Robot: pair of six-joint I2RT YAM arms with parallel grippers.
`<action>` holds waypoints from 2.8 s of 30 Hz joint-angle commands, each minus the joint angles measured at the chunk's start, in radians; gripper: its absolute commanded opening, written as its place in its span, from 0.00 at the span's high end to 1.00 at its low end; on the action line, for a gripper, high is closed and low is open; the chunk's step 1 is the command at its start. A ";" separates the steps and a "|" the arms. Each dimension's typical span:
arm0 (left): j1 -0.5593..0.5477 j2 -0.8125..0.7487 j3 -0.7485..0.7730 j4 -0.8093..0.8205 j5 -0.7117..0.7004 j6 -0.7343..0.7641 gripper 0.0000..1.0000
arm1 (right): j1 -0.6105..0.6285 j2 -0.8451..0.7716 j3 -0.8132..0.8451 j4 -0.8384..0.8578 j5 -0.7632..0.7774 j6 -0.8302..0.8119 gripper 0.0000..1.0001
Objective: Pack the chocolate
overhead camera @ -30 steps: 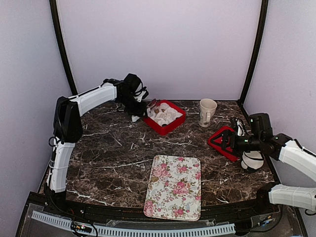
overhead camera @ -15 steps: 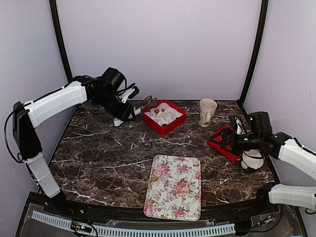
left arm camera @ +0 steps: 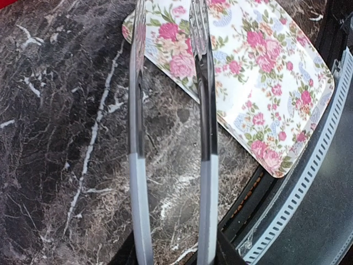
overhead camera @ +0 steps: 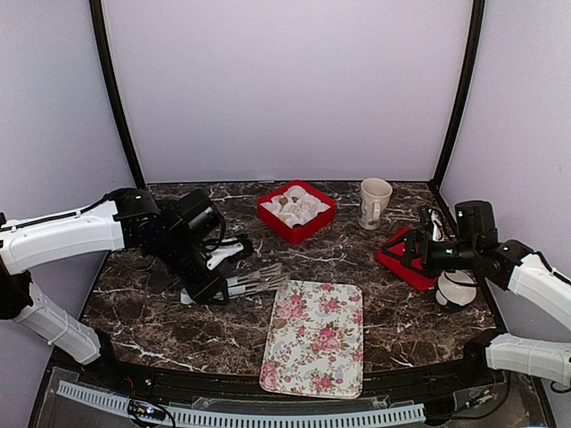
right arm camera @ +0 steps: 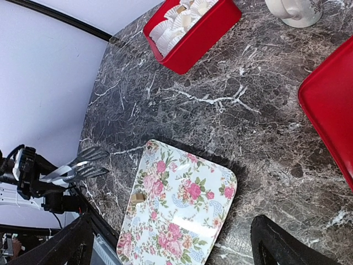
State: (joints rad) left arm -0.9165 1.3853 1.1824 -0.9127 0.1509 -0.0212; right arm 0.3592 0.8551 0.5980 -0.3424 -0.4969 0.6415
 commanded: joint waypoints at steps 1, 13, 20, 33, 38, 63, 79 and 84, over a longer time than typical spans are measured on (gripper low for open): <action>-0.072 -0.028 -0.021 -0.059 -0.024 -0.083 0.65 | -0.006 -0.019 -0.013 0.038 -0.001 0.019 0.00; -0.207 -0.011 -0.073 -0.039 -0.023 -0.183 0.64 | -0.005 -0.029 -0.024 0.051 -0.004 0.026 0.00; -0.220 0.024 -0.075 -0.033 -0.055 -0.182 0.64 | -0.004 -0.043 -0.037 0.058 -0.003 0.045 0.00; -0.223 0.087 -0.087 -0.022 -0.055 -0.153 0.64 | -0.005 -0.032 -0.039 0.080 0.002 0.065 0.00; -0.225 0.094 -0.087 -0.023 -0.042 -0.136 0.66 | -0.004 -0.020 -0.030 0.068 -0.001 0.054 0.00; -0.103 0.109 0.084 0.038 0.021 -0.108 0.86 | -0.005 0.036 0.015 0.049 0.006 0.019 0.00; 0.283 0.414 0.548 0.063 0.003 -0.088 0.86 | -0.005 0.110 0.056 0.060 0.017 -0.009 0.00; 0.361 0.551 0.708 0.056 0.009 -0.105 0.86 | -0.006 0.138 0.068 0.071 0.017 -0.015 0.00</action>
State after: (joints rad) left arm -0.6010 1.8736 1.7805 -0.8612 0.1612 -0.1127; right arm 0.3592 0.9794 0.6258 -0.3061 -0.4900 0.6441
